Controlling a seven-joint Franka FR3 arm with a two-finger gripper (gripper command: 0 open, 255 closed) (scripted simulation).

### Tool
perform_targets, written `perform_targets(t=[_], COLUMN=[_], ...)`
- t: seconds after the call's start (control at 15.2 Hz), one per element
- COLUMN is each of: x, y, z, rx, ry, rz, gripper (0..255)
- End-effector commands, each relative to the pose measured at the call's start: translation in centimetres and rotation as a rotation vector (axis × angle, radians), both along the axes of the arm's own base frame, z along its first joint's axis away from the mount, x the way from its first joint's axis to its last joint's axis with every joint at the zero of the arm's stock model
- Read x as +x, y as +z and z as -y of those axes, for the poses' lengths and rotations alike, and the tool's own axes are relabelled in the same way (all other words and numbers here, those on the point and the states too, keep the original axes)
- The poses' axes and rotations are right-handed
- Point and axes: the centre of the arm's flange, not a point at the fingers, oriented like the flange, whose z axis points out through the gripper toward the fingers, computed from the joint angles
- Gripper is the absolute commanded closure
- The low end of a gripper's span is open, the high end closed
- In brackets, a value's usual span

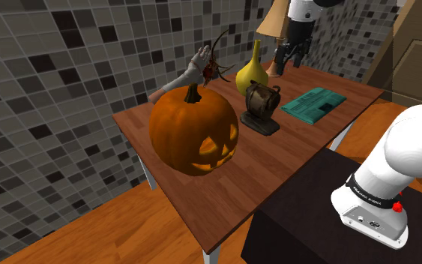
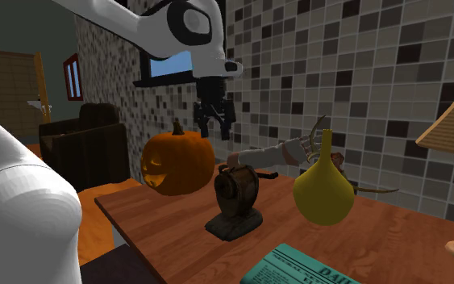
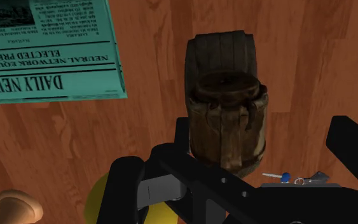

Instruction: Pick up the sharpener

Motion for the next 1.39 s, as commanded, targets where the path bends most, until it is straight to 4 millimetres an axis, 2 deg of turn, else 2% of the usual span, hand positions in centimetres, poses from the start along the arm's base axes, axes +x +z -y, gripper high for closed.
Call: perform_targets(t=[0.0,0.86,0.92,1.32], x=[2.3,16.5,17.0,17.0], y=[-1.5,-11.1,-11.5,-14.6], z=[0.2,3.4,3.6,3.6], rx=[-0.003,-0.020,-0.020,-0.020], ry=[-0.034,-0.245,-0.253,-0.253], rz=[-0.001,-0.017,-0.017,-0.017], gripper=[0,0,0,0])
